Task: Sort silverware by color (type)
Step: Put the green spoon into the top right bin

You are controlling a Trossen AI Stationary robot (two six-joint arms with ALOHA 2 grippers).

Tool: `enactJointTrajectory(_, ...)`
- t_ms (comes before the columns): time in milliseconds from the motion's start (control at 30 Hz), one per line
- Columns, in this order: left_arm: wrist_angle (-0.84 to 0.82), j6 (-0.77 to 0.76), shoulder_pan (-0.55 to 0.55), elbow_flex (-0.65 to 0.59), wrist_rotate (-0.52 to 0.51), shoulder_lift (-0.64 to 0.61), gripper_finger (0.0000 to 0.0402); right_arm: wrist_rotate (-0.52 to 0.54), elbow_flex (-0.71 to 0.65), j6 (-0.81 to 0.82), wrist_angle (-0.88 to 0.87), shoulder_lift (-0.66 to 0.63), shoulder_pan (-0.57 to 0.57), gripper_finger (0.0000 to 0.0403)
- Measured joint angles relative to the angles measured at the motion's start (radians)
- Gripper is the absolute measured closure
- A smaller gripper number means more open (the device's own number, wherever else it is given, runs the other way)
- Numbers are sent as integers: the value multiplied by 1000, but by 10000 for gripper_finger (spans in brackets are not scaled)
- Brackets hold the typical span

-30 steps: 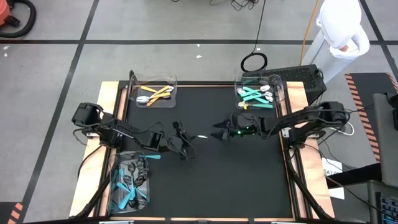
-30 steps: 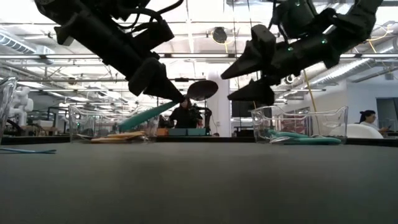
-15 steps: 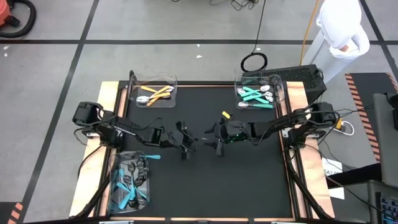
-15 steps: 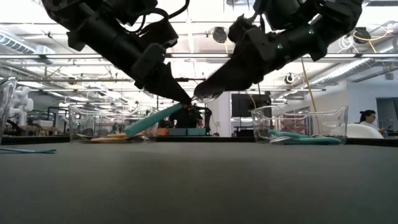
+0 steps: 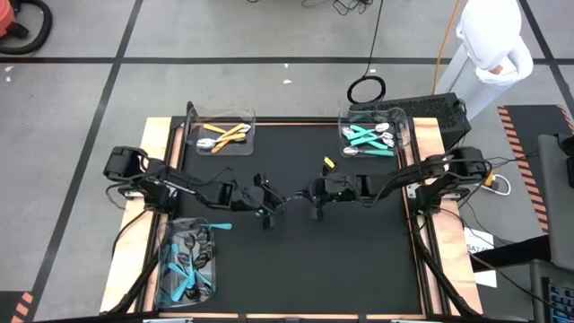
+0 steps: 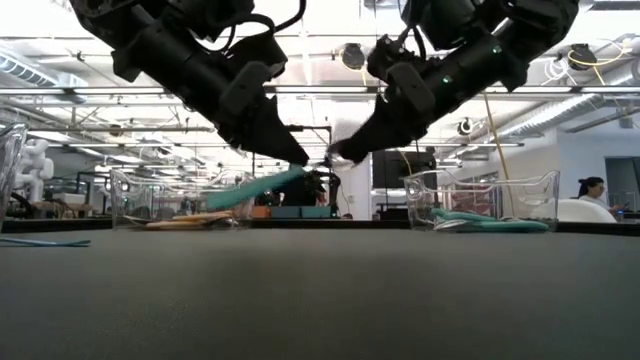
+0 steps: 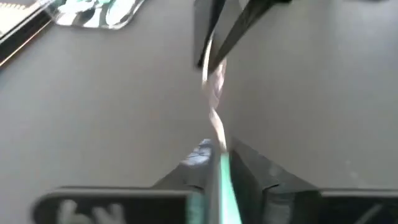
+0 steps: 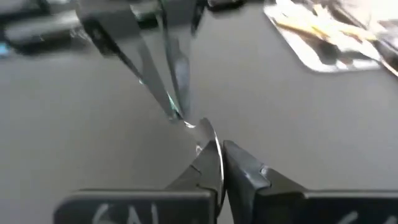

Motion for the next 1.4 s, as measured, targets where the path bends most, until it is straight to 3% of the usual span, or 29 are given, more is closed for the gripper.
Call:
enactJointTrajectory(200,-155,-19,-1,0,-18,-96,256,61,-2,7,-194,-114,-39,398)
enactJointTrajectory(433,-438,-106,-16,-1,-60,-243,177,203,-1,-46,-449,-418,-91,400)
enactJointTrajectory(700,-689,-284,-69,-2,-219,-282,171,506,-8,-63,-830,-723,-192,401)
enactJointTrajectory(1033,-744,-343,-93,-2,-221,-277,171,666,-70,-32,-970,-818,-310,402)
enactJointTrajectory(1267,-803,-421,-115,-2,-215,-277,171,590,-104,-40,-993,-819,-396,398)
enactJointTrajectory(1400,-815,-453,-136,-2,-207,-277,171,591,-109,-32,-981,-820,-442,367)
